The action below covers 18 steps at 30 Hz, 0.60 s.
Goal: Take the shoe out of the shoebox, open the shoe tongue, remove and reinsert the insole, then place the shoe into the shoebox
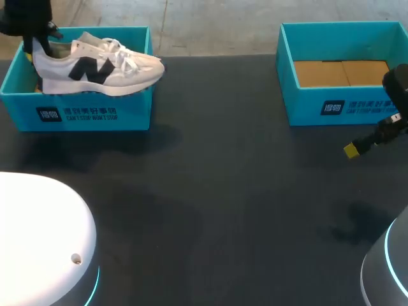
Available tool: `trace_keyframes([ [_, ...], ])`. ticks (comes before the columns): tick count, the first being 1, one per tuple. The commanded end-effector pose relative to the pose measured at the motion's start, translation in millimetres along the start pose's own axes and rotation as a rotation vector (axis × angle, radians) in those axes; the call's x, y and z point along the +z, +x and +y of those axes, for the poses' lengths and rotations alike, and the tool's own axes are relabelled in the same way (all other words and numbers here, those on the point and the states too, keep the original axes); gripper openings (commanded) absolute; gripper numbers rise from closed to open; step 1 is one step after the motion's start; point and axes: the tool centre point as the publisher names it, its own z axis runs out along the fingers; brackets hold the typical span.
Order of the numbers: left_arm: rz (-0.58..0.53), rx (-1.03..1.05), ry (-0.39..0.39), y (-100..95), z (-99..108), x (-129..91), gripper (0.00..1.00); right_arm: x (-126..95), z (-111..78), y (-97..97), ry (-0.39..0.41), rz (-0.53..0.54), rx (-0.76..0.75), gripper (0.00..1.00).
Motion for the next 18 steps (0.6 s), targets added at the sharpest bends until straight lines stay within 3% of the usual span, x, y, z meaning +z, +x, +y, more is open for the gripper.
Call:
trace_keyframes([
  [1, 0.023, 0.004, -0.014, -22.2, -10.0, -9.1, 0.00, 1.3, -0.2, 0.4, 0.000, -0.001, 0.001, 1.00],
  [11, 0.030, 0.066, 0.010, -69.9, -15.8, -22.0, 0.00, 1.3, -0.2, 0.4, 0.000, -0.001, 0.001, 1.00],
  [18, 0.032, 0.068, 0.012, -72.4, -16.4, -22.6, 0.00, 1.3, -0.2, 0.4, 0.000, -0.001, 0.001, 1.00],
])
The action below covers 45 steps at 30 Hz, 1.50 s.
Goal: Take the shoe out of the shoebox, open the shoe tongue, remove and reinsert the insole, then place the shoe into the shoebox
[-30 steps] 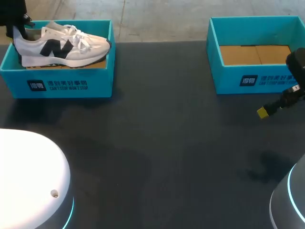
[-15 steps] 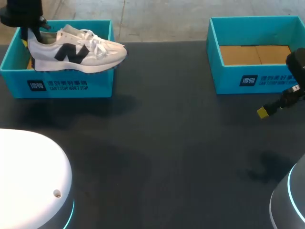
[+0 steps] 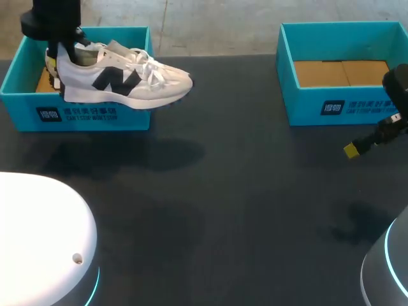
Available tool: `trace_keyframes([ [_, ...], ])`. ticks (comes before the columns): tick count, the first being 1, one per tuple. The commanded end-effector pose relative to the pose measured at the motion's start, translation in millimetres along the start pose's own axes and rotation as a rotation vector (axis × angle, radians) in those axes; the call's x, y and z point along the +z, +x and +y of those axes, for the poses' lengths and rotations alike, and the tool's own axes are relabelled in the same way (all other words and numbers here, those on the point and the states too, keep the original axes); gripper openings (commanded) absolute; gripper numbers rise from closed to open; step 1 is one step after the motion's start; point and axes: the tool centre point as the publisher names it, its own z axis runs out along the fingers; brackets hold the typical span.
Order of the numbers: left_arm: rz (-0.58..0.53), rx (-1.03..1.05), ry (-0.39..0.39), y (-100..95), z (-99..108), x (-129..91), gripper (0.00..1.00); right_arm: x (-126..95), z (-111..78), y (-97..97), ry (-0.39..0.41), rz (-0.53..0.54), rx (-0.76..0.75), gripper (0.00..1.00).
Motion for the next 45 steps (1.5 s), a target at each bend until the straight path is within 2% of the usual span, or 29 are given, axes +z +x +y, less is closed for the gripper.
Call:
trace_keyframes([
  [1, 0.000, 0.001, -0.002, 0.4, -1.1, -1.8, 0.00, 1.3, -0.2, 0.4, 0.000, -0.001, 0.001, 1.00],
  [30, 0.000, 0.001, -0.002, 0.4, -1.1, -1.8, 0.00, 1.3, -0.2, 0.4, 0.000, -0.001, 0.001, 1.00],
  [31, -0.065, 0.065, 0.044, -31.6, -10.6, -1.5, 0.00, 1.3, -0.2, 0.4, 0.000, -0.001, 0.001, 1.00],
  [32, -0.088, 0.078, 0.053, -39.1, -11.1, 0.7, 0.00, 1.3, -0.2, 0.4, 0.000, -0.001, 0.001, 1.00],
  [38, -0.131, 0.022, 0.066, -14.4, -4.5, 7.2, 0.00, 1.3, -0.2, 0.4, 0.000, -0.001, 0.001, 1.00],
  [45, -0.124, 0.053, 0.079, -33.4, -4.3, 18.1, 0.00, 1.3, -0.2, 0.4, 0.000, -0.001, 0.001, 1.00],
])
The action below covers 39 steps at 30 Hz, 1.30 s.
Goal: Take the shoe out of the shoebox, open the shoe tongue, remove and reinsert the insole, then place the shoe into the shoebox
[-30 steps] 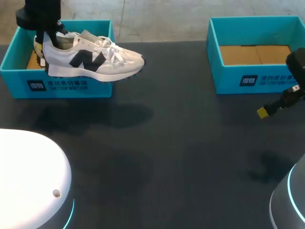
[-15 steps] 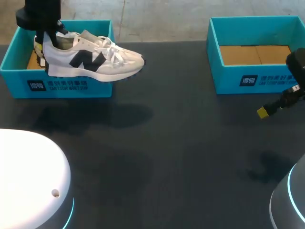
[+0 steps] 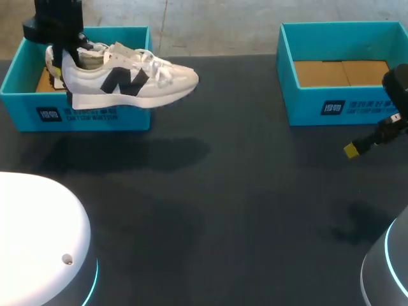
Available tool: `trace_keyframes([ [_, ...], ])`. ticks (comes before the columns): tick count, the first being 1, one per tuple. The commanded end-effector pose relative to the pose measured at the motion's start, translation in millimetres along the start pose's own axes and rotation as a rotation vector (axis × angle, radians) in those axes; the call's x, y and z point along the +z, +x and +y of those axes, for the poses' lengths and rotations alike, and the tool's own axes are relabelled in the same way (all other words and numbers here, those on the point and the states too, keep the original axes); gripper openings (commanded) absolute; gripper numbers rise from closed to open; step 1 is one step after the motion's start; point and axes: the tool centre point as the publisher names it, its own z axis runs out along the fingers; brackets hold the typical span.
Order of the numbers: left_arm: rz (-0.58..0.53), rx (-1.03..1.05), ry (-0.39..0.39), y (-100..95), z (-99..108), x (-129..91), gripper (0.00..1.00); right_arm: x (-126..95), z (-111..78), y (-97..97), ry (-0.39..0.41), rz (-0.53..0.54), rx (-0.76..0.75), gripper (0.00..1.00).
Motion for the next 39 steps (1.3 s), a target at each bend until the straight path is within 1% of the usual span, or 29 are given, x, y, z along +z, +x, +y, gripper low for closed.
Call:
trace_keyframes([
  [1, 0.018, -0.002, -0.002, -10.3, 3.2, 4.5, 0.00, 1.2, -0.2, 0.1, 0.000, -0.001, 0.002, 1.00],
  [11, 0.056, 0.001, -0.050, -34.6, -5.2, 1.9, 0.00, 1.2, -0.2, 0.1, 0.000, -0.001, 0.002, 1.00],
  [16, 0.087, -0.005, -0.067, -49.0, -6.3, 0.3, 0.00, 1.2, -0.2, 0.1, 0.000, -0.001, 0.002, 1.00],
  [19, 0.087, 0.003, -0.070, -57.8, -6.7, -0.1, 0.00, 1.2, -0.2, 0.1, 0.000, -0.001, 0.002, 1.00],
  [24, 0.103, -0.003, -0.071, -72.9, -6.2, 3.7, 0.00, 1.2, -0.2, 0.1, 0.000, -0.001, 0.002, 1.00],
  [25, 0.123, -0.025, -0.074, -75.4, -5.8, 4.6, 0.00, 1.2, -0.2, 0.1, 0.000, -0.001, 0.002, 1.00],
  [30, 0.118, -0.024, -0.083, -87.4, -5.6, 7.4, 0.00, 1.2, -0.2, 0.1, 0.000, -0.001, 0.002, 1.00],
  [34, 0.120, -0.022, -0.112, -101.4, -7.1, 10.0, 0.00, 1.2, -0.2, 0.1, 0.000, -0.001, 0.002, 1.00],
  [39, 0.137, -0.056, -0.131, -109.1, -4.4, 12.6, 0.00, 1.2, -0.2, 0.1, 0.000, -0.001, 0.002, 1.00],
])
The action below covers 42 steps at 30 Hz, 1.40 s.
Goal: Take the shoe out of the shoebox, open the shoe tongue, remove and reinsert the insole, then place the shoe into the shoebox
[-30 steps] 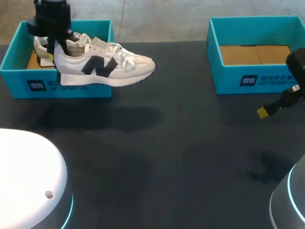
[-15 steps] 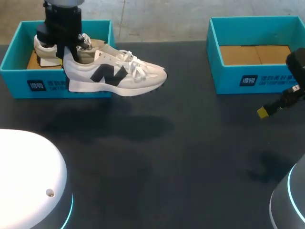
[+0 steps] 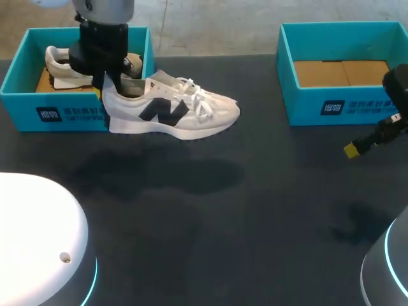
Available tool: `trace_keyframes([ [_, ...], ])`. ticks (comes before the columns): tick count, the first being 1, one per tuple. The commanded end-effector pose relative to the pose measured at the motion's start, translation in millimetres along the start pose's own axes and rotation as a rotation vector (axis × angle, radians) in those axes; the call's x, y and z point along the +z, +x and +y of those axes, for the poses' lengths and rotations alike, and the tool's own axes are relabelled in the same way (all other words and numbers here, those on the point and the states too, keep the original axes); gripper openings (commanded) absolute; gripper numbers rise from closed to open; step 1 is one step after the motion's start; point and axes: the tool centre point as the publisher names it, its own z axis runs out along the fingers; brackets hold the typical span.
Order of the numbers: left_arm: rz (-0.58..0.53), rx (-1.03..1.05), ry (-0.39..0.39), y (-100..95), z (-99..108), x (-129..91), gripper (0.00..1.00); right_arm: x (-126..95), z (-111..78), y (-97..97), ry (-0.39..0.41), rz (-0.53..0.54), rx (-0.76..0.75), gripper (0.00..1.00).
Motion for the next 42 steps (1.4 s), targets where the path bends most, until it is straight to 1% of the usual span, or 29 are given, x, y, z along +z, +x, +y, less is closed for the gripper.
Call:
trace_keyframes([
  [1, 0.004, -0.020, -0.032, -6.2, -3.8, 2.1, 0.00, 1.3, -0.2, 0.3, 0.000, -0.001, 0.001, 1.00],
  [5, 0.003, -0.060, -0.060, -8.6, -3.5, 2.1, 0.00, 1.3, -0.2, 0.3, 0.000, -0.001, 0.001, 1.00],
  [14, 0.001, -0.059, -0.034, -28.0, -0.4, 8.5, 0.00, 1.3, -0.2, 0.3, 0.000, -0.001, 0.001, 1.00],
  [39, 0.001, -0.059, -0.034, -28.0, -0.4, 8.5, 0.00, 1.3, -0.2, 0.3, 0.000, -0.001, 0.001, 1.00],
  [42, -0.004, -0.054, -0.038, -33.6, -5.3, 6.9, 0.00, 1.3, -0.2, 0.3, 0.000, -0.001, 0.001, 1.00],
])
